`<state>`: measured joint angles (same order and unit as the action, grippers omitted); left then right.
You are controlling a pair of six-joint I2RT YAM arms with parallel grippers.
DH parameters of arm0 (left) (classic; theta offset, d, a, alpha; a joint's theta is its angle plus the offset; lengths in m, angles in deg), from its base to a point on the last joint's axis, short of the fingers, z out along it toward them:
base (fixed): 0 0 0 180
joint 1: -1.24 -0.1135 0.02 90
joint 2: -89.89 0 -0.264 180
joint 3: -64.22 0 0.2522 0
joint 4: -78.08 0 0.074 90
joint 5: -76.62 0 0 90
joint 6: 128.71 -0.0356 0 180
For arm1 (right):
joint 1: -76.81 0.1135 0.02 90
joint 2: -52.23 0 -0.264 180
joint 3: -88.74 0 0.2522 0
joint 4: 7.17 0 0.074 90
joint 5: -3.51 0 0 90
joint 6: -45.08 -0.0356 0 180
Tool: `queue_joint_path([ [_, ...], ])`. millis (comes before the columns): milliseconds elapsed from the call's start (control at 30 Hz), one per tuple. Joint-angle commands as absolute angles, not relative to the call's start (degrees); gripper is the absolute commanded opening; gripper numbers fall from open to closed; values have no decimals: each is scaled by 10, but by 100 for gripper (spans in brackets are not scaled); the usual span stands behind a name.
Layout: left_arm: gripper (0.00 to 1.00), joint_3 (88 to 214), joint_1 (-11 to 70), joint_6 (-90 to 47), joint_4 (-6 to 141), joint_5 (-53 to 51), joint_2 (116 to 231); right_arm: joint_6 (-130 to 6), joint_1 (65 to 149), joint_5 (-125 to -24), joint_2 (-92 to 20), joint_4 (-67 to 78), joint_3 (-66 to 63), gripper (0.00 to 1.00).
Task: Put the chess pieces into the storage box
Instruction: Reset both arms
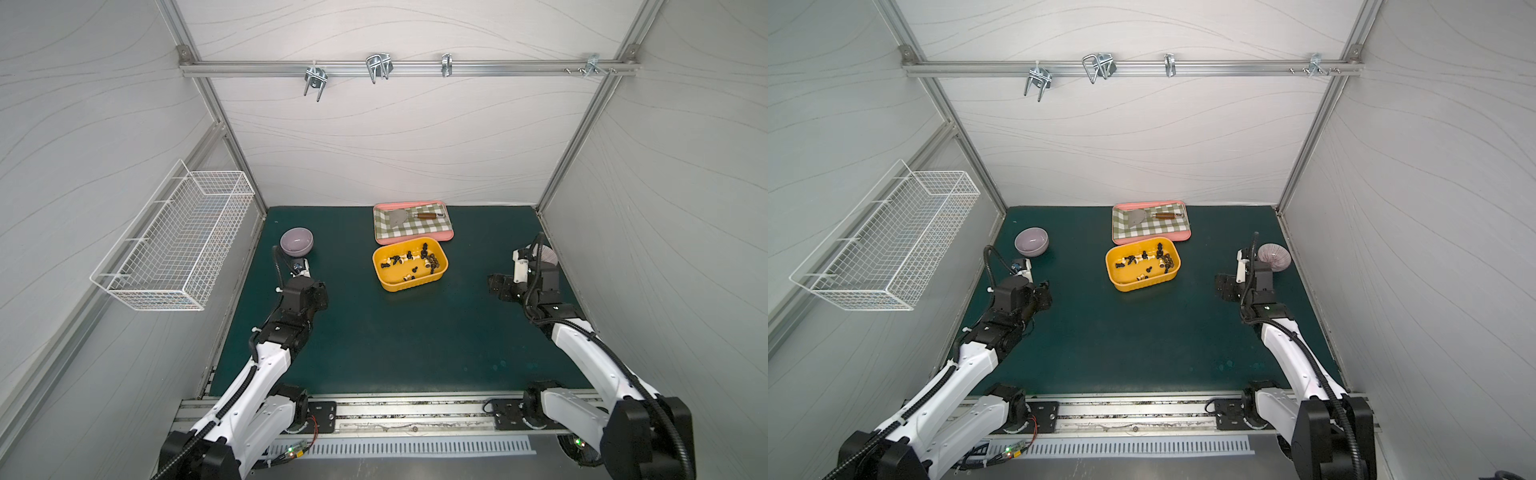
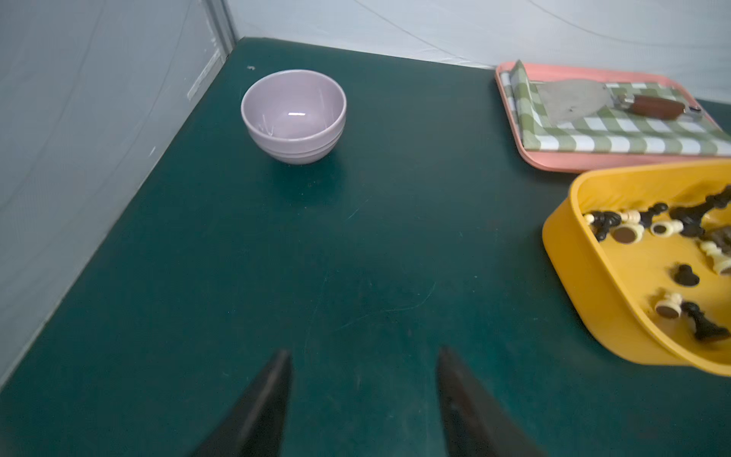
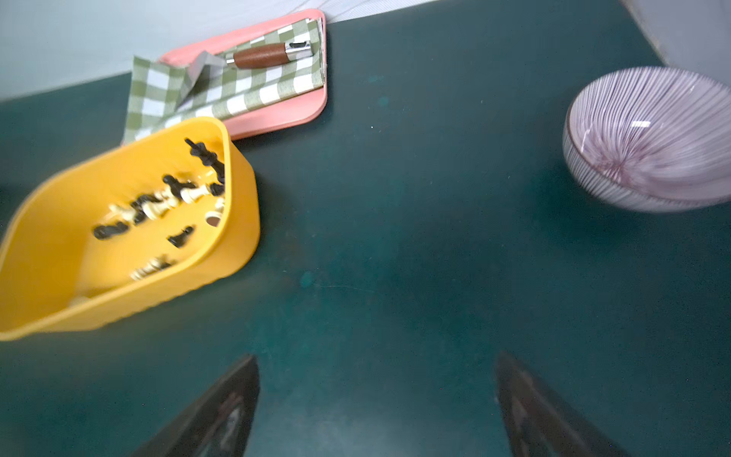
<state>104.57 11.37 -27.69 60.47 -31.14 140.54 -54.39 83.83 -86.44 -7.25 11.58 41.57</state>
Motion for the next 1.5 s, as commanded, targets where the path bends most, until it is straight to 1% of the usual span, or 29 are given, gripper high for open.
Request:
queue_joint_path([
  [0,98,1034,99,-267,678,-348,1416,-535,835,-874,-83,52,422,99],
  [133,98,1035,82,-285,694,-362,1455,-519,835,-876,-106,-15,444,99],
  [300,98,1017,62,-297,762,-384,1525,-484,836,-866,-159,-201,513,99],
  [400,98,993,51,-293,841,-369,1570,-478,837,-865,-208,-263,526,99],
  [467,98,1011,49,-308,838,-358,1592,-478,836,-865,-246,-329,540,99],
  [533,98,1013,48,-339,893,-347,1616,-474,836,-867,-251,-272,511,99],
  [600,98,1011,46,-348,959,-348,1644,-447,836,-881,-263,-326,523,99],
  [633,98,1014,43,-350,980,-344,1655,-446,833,-894,-262,-331,526,99],
  [733,98,1025,35,-351,1029,-333,1700,-449,816,-892,-297,-418,551,99],
  [800,99,1024,33,-351,1083,-339,1750,-460,807,-893,-354,-495,569,99],
  [833,99,1024,33,-350,1102,-344,1769,-464,807,-896,-388,-556,575,99],
  [867,98,1023,32,-354,1121,-341,1783,-461,805,-887,-393,-572,577,99],
  [900,99,1020,30,-352,1117,-331,1782,-458,804,-874,-367,-510,568,99],
  [933,99,1021,29,-352,1116,-325,1783,-453,806,-866,-361,-483,560,99],
  [1000,99,1025,20,-348,1111,-307,1784,-449,805,-853,-386,-533,563,99],
  [1067,99,1025,13,-346,1110,-292,1785,-452,805,-860,-367,-476,550,99],
  [1133,99,1026,11,-344,1105,-285,1784,-457,803,-868,-382,-464,532,99],
  [1200,99,1026,10,-344,1104,-284,1785,-466,800,-881,-377,-395,500,99],
  [1300,99,1026,10,-344,1103,-283,1784,-468,798,-877,-382,-420,508,99],
  [1467,99,1024,10,-344,1105,-284,1783,-466,799,-876,-380,-417,509,99],
])
